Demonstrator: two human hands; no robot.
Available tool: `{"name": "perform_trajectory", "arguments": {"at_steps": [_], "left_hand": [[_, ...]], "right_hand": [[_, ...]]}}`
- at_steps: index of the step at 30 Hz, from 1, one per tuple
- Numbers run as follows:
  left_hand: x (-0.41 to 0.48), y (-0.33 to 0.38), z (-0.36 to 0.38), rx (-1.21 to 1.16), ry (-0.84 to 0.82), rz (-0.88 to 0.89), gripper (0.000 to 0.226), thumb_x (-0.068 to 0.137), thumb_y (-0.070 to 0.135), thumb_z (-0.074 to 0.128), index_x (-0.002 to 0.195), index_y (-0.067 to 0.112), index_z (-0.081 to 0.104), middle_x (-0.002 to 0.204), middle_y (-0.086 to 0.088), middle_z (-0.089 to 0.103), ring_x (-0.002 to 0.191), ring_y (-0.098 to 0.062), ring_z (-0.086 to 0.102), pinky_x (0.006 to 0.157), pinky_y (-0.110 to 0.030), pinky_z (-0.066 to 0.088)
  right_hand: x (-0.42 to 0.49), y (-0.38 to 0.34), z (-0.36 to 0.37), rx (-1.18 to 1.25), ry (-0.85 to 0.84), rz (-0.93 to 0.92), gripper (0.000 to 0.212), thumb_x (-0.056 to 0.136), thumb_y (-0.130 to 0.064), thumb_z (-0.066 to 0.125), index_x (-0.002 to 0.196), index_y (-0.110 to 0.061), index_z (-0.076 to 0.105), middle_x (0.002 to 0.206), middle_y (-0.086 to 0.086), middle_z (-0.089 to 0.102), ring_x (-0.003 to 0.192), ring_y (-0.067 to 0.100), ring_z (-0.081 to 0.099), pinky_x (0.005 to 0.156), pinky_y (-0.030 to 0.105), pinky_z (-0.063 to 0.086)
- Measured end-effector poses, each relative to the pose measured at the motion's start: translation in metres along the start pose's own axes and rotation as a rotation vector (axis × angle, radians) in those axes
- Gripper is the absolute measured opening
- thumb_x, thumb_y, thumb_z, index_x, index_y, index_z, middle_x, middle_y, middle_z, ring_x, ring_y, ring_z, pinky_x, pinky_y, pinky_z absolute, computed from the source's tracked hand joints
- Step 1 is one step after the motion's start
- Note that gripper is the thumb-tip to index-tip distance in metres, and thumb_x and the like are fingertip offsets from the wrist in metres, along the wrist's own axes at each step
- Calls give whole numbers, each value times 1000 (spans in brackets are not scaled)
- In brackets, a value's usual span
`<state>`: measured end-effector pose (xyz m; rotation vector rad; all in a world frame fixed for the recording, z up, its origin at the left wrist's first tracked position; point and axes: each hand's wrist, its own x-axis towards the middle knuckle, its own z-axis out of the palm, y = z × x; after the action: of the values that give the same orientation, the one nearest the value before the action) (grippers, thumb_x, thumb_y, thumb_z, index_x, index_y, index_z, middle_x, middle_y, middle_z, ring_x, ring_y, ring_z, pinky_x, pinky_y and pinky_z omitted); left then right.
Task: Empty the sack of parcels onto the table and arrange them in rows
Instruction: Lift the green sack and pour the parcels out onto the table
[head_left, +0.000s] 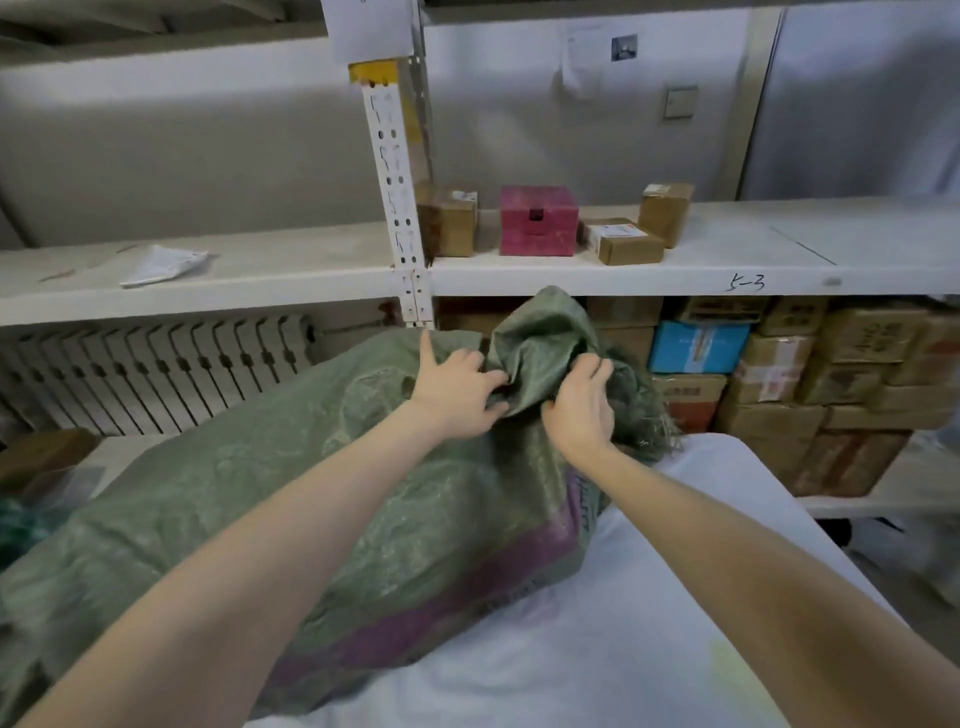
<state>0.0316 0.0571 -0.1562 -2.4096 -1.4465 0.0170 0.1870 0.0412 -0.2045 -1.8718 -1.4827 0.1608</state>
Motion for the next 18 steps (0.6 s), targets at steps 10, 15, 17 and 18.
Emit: {"name": "perform_trajectory", "arguments": {"at_steps": [10, 15, 17, 18], "left_hand": [[-2, 50, 56, 43, -149, 38, 42, 98, 35, 38, 138, 29, 47, 155, -7, 25, 148, -26, -1, 107, -69, -9], [-19, 49, 58, -227, 33, -80, 50, 94, 29, 46, 143, 27, 37, 153, -2, 27, 148, -21, 6, 112, -65, 1], [-31, 50, 55, -296, 135, -256, 62, 92, 32, 52, 147, 25, 27, 153, -6, 25, 147, -23, 11, 114, -61, 7], [-36, 49, 54, -290, 151, -371, 70, 91, 36, 53, 150, 22, 18, 154, -10, 20, 147, -26, 11, 114, -59, 7]], "right_hand": [[-1, 49, 23, -563, -337, -324, 86, 92, -9, 55, 154, -32, 0, 160, 0, 14, 147, 30, 10, 112, 62, 16], [-1, 72, 53, -387, -742, -140, 33, 92, -8, 43, 123, -10, 54, 121, 14, 60, 103, 30, 60, 86, 39, 52], [-9, 77, 62, -402, -868, -136, 29, 93, -7, 41, 119, -6, 55, 119, 15, 59, 97, 28, 59, 80, 33, 51], [-10, 79, 67, -410, -900, -134, 29, 94, -7, 41, 120, -5, 53, 120, 16, 58, 99, 28, 59, 80, 33, 50]]}}
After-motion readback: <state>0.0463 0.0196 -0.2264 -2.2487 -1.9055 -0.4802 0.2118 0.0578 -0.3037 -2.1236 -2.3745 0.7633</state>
